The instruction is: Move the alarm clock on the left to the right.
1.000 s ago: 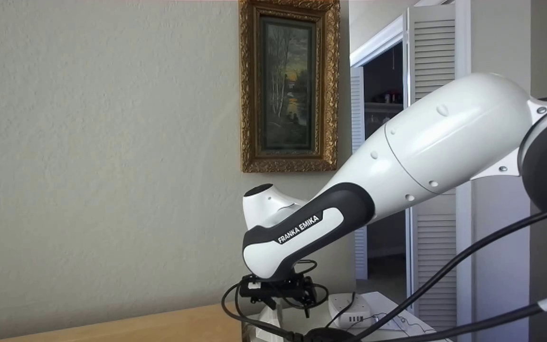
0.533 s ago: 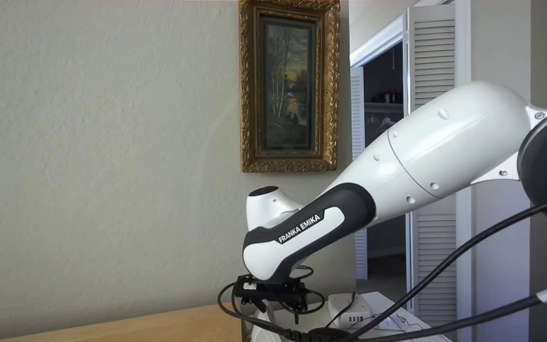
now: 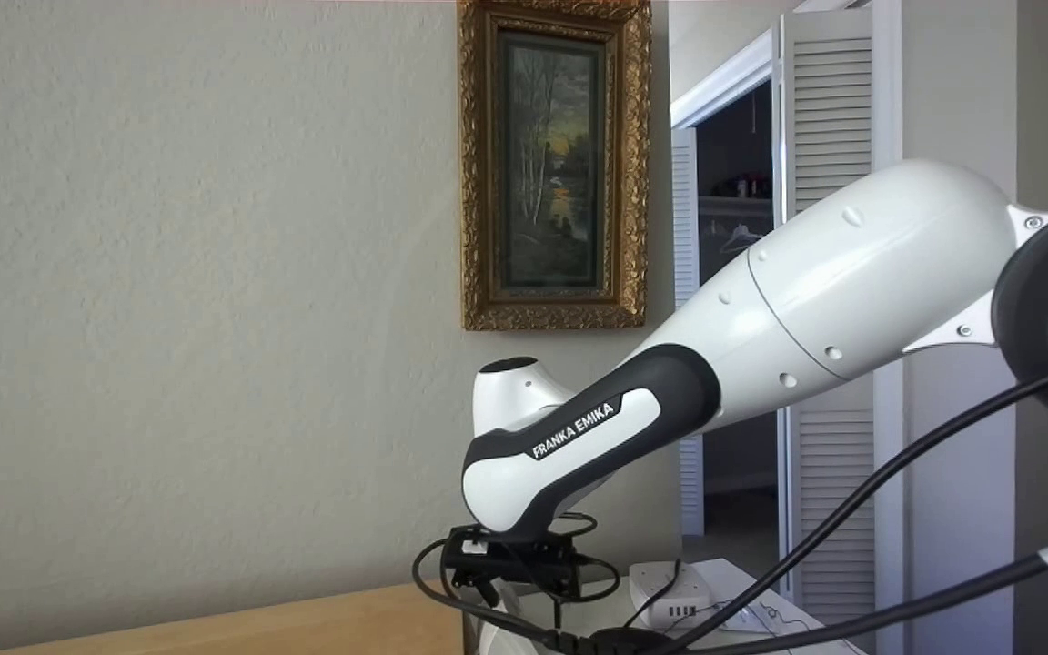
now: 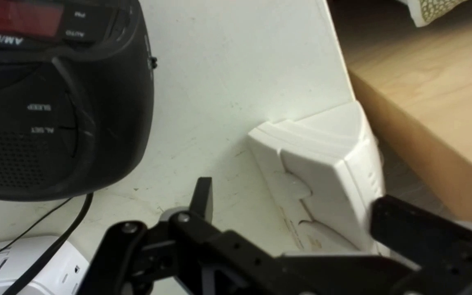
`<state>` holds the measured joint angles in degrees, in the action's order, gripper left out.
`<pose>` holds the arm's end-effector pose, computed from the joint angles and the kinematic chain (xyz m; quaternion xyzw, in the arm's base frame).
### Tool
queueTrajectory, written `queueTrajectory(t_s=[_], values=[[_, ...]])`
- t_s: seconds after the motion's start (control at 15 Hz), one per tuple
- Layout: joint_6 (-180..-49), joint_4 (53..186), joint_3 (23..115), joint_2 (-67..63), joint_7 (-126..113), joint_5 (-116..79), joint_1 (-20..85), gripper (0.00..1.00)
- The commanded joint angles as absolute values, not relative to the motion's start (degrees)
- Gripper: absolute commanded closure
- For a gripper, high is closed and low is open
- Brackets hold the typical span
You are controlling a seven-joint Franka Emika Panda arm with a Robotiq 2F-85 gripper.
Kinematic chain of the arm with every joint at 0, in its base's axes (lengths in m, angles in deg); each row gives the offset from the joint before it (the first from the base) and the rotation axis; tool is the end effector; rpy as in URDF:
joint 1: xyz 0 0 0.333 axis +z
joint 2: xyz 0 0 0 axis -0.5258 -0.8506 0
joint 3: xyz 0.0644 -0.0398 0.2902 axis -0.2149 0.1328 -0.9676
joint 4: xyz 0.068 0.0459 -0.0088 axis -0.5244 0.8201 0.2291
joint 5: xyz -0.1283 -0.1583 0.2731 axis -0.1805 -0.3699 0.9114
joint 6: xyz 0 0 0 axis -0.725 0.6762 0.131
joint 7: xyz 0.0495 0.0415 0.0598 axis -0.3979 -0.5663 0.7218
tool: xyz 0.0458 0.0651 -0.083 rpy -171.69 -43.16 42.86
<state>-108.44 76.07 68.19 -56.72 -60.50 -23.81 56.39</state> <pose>0.6841 0.2838 0.1531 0.9608 -0.2540 0.1089 0.0209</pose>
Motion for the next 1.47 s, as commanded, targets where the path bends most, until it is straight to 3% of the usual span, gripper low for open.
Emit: queueTrajectory(t_s=[0.0,1.07,1.13,1.4], values=[[-108.9,74.3,66.3,-57.5,-57.8,-22.9,55.6,0.00],[-107.1,63.5,67.4,-64.2,-42.8,-24.7,56.0,0.00],[-107.1,62.9,67.6,-64.7,-42.4,-24.7,55.9,0.18],[-107.5,61.6,68.0,-65.4,-41.4,-24.5,55.8,0.47]])
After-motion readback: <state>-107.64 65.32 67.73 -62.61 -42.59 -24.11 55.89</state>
